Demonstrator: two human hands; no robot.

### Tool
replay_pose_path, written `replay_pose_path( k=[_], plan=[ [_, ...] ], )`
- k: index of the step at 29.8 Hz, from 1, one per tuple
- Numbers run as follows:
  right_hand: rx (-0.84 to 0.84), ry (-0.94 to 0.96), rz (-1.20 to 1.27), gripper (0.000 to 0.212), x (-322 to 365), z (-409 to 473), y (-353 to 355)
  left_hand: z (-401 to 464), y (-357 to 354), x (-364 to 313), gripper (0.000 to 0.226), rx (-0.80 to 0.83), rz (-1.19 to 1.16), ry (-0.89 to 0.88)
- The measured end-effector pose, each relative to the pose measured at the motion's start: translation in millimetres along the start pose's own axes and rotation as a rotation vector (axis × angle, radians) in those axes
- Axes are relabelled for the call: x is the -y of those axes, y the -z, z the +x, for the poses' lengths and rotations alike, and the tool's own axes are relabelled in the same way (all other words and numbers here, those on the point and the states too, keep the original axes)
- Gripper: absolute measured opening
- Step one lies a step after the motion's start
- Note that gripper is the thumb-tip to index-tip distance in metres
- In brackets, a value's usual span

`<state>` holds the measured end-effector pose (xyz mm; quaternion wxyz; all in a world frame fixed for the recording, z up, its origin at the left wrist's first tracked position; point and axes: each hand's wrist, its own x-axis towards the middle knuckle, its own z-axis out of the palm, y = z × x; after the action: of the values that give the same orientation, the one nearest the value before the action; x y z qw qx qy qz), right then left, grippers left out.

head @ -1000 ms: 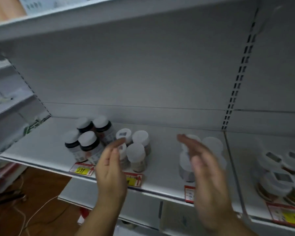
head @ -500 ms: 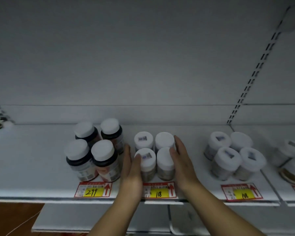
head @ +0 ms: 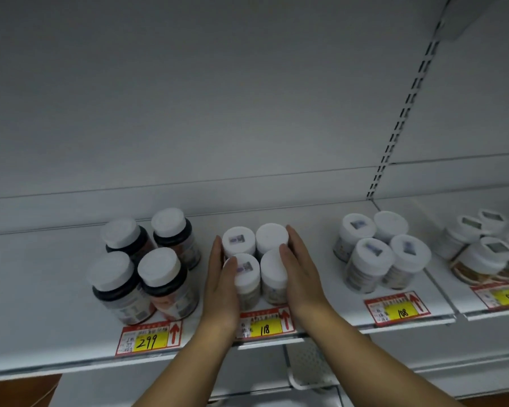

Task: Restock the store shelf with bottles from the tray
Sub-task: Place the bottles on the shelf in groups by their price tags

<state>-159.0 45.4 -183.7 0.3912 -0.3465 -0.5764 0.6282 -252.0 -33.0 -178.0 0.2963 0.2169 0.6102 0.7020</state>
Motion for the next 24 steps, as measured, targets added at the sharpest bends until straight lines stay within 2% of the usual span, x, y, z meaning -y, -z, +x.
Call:
replay_pose_path(
  k=[2,5,8,11,13,15,17,19,22,24],
  plan=[
    [-0.006,0.047,-0.038,0.044,12.5,-6.2,4.9,-13.8,2.1,-6.1,0.040,-0.075,0.069,-0.081],
    [-0.075,0.324,-0.137,0.048,43.5,-22.0,10.4,-45.0,8.4,-19.6,0.050,-0.130,0.205,-0.329],
    [0.049,0.544,0.028,0.048,72.7,-37.9,-0.7,-70.1,13.0,-42.3,0.053,-0.136,0.119,-0.518],
    [0.221,0.482,0.134,0.048,81.7,-57.7,-33.6,-73.6,38.3,-72.3,0.051,-0.238,0.032,-0.624],
    [0.304,0.364,0.143,0.051,70.5,-70.8,-53.9,-65.6,68.5,-84.6,0.050,-0.337,0.135,-0.661],
    [0.365,0.294,0.091,0.055,50.9,-77.4,-72.7,-49.7,103.6,-84.3,0.048,-0.437,0.204,-0.593],
    [0.382,0.245,-0.014,0.059,34.8,-77.5,-93.3,-31.2,133.9,-72.8,0.041,-0.482,0.177,-0.446],
    [0.348,0.190,-0.049,0.055,24.6,-68.7,-113.6,-12.9,159.6,-54.1,0.035,-0.431,0.146,-0.307],
    [0.204,0.069,-0.024,0.050,15.8,-44.5,-134.0,13.8,183.5,-29.8,0.031,-0.293,0.086,-0.127],
    [0.184,0.037,-0.112,0.044,10.3,-28.2,-142.0,29.1,189.5,-27.4,0.037,-0.181,0.014,0.022]
  ],
)
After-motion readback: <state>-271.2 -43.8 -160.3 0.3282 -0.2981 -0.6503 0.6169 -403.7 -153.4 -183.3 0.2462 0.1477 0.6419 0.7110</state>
